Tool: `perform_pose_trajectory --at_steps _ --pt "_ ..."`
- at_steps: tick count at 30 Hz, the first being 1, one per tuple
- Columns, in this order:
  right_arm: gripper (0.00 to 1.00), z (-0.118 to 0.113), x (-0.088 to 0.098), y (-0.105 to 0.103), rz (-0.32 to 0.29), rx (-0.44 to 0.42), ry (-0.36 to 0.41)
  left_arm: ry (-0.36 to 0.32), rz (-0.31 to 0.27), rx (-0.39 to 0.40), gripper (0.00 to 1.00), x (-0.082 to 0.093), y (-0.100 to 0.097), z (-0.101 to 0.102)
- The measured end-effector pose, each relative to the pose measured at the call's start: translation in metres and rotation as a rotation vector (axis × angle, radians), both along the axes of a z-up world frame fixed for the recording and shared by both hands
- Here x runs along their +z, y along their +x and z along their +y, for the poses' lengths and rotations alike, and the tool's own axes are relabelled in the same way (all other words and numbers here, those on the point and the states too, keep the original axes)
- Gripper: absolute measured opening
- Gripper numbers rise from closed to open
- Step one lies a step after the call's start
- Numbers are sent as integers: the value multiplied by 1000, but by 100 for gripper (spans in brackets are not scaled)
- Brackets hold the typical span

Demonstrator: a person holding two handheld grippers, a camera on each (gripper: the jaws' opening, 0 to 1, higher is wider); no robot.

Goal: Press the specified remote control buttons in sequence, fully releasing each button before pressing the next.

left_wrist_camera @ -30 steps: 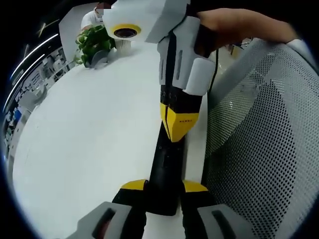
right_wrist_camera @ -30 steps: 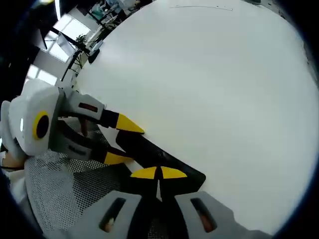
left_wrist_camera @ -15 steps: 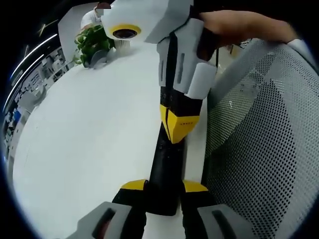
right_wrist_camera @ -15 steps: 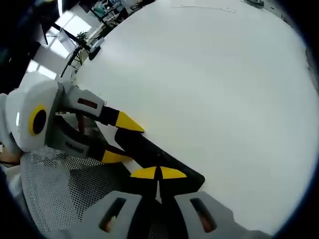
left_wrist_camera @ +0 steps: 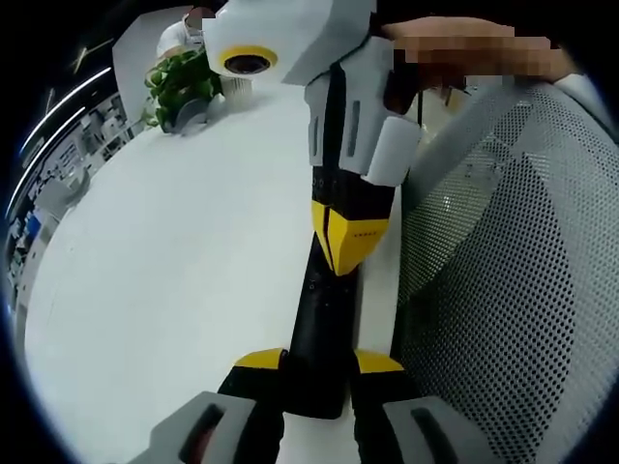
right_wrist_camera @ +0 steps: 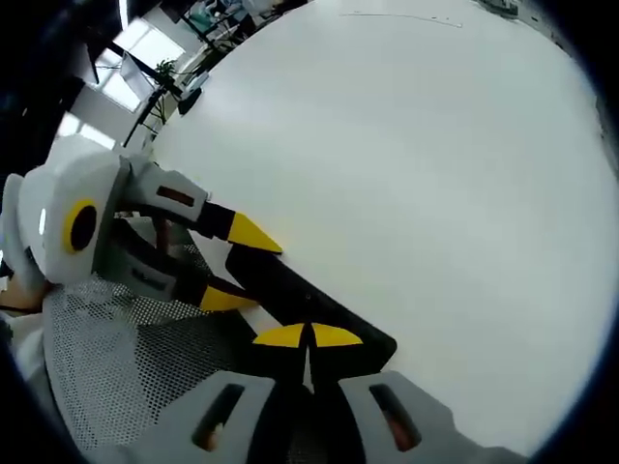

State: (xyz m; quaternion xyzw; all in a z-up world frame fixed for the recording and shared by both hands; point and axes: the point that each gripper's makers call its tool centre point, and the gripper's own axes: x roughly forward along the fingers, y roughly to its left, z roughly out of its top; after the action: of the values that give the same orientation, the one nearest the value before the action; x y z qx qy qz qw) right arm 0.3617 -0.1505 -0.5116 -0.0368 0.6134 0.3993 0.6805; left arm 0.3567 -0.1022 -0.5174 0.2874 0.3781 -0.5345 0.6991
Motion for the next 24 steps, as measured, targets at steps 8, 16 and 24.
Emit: perform_pose_trajectory --at_steps 8,16,24 --pt "0 -5 0 -2 4 8 -17 -3 0 0 26 0 0 0" --pt "0 -8 -1 -2 -8 22 -30 -3 0 1 26 0 0 0" --pt "0 -7 -1 -4 -51 78 -53 -5 -3 0 25 0 0 0"
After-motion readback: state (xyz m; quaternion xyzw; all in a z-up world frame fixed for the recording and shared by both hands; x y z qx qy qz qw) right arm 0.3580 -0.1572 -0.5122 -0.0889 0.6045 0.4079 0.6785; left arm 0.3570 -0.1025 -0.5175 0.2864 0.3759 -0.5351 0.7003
